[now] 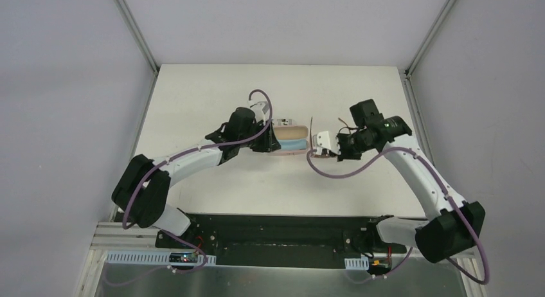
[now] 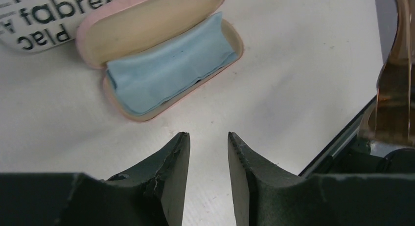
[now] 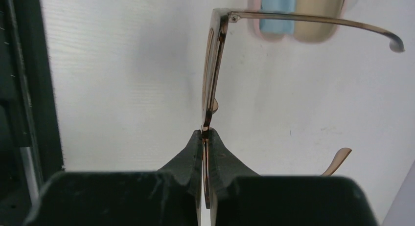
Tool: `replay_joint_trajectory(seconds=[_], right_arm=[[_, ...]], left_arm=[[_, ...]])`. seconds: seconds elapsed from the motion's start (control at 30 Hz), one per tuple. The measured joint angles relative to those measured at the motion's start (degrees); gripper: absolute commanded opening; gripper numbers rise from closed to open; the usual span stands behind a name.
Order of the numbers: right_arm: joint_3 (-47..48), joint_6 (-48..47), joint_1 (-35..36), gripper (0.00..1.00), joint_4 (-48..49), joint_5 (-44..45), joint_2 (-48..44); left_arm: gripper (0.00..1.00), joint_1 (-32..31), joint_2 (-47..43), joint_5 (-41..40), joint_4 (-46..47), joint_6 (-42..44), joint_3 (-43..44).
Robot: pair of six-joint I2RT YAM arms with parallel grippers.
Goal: Organize the sunglasses
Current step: Fold the sunglasses at the center of the board.
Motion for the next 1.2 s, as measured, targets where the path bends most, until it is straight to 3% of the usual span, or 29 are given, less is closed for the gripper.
replay_joint_trajectory(seconds=[0.13, 0.33, 0.73, 0.93, 1.1, 1.2], right_arm=[[-1.53, 5.40, 8.26, 0.00, -2.21, -0.59, -5.44], [-3.50, 12.35, 16.09, 0.00, -2.62, -0.17, -6.43], [-4.00, 19.19, 22.12, 0.00, -0.66, 0.35, -8.61], [-4.35, 20.33, 23.93, 0.00, -0.15, -0.11, -8.96], [-4.37, 21.31, 26.23, 0.00, -0.70, -1.05, -10.14], [-4.37, 22.32, 28.50, 0.00, -0.83, -1.38, -10.38]], left_arm=[[0.33, -3.13, 4.44, 1.07, 0.85, -0.24, 4.92], [0.31, -9.33, 9.40, 2.58, 1.25, -0.31, 10.88], [0.30, -19.80, 16.85, 6.67, 1.60, -0.39, 17.25], [0.31, -18.29, 15.47, 4.94, -2.97, 1.25, 18.10], [0.31, -11.54, 10.32, 1.86, -8.02, 4.92, 19.34], [0.31, -8.74, 11.10, 0.63, -9.33, 7.23, 24.70]])
